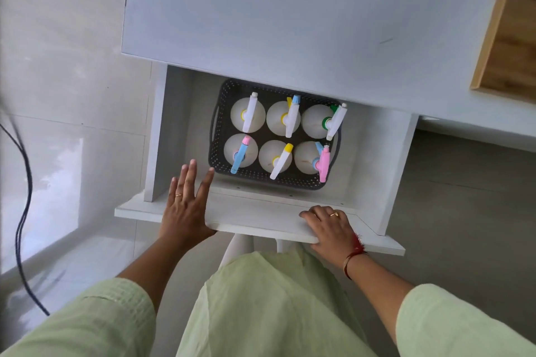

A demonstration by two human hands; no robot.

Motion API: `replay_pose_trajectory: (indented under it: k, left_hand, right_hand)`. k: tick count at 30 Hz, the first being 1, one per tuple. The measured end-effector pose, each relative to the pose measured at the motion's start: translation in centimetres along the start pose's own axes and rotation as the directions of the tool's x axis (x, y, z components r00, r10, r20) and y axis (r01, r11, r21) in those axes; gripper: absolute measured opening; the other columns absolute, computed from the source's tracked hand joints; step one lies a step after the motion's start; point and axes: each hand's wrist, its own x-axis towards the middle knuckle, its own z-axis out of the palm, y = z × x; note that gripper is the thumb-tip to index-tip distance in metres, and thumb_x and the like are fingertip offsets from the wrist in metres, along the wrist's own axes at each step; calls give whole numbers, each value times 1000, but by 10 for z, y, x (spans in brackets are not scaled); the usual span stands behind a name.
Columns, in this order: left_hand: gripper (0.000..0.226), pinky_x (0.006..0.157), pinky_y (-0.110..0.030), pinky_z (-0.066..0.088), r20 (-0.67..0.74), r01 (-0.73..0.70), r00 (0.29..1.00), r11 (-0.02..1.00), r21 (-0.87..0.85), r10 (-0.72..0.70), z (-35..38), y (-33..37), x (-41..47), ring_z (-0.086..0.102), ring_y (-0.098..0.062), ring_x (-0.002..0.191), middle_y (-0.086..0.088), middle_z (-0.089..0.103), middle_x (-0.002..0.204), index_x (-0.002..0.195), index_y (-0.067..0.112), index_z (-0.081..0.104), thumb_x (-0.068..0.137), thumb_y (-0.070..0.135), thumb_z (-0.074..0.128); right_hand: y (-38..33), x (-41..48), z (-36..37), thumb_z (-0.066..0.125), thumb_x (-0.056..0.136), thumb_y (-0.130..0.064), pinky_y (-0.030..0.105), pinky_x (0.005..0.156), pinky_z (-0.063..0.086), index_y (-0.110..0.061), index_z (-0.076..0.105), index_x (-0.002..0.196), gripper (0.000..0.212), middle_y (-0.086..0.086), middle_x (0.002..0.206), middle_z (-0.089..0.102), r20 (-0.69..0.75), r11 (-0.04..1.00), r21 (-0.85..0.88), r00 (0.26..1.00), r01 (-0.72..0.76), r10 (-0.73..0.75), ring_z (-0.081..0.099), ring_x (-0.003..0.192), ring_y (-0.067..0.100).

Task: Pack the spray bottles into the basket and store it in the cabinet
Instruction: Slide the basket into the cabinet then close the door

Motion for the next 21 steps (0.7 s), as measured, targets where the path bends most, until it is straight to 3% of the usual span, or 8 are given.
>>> replay_pose_trajectory:
  k: [7,14,17,21]
  left_hand:
    - [133,118,-44,-5,-53,48,997,999,11,-47,-24,7,24,-21,-26,143,-15,-15,159,151,22,-2,53,49,84]
    - [135,118,-42,-10,-75,-108,989,975,194,125,-64,13,65,-28,-26,140,-8,-34,149,142,25,-26,61,55,77]
    - [137,117,-44,-12,-111,-119,983,964,237,148,-80,16,80,-30,-24,139,-7,-35,149,144,25,-24,58,55,78]
    - [138,117,-45,-12,-178,-106,973,967,233,149,-99,22,96,-27,-21,141,-6,-32,150,145,26,-22,57,51,81]
  right_hand:
    - [7,14,-28,76,62,-22,38,93,39,-25,51,125,68,0,119,56,-143,997,-41,987,-72,66,55,109,24]
    - [16,38,-66,86,43,-23,39,82,50,-24,56,123,85,4,116,62,-381,988,-136,925,-78,21,63,102,25]
    - [21,47,-81,86,49,-22,50,100,42,-23,50,132,91,8,131,56,-447,982,-141,893,-127,51,56,118,29]
    - [28,59,-103,85,57,-28,58,113,12,-23,30,145,104,11,153,32,-456,969,-182,887,-170,70,31,140,31]
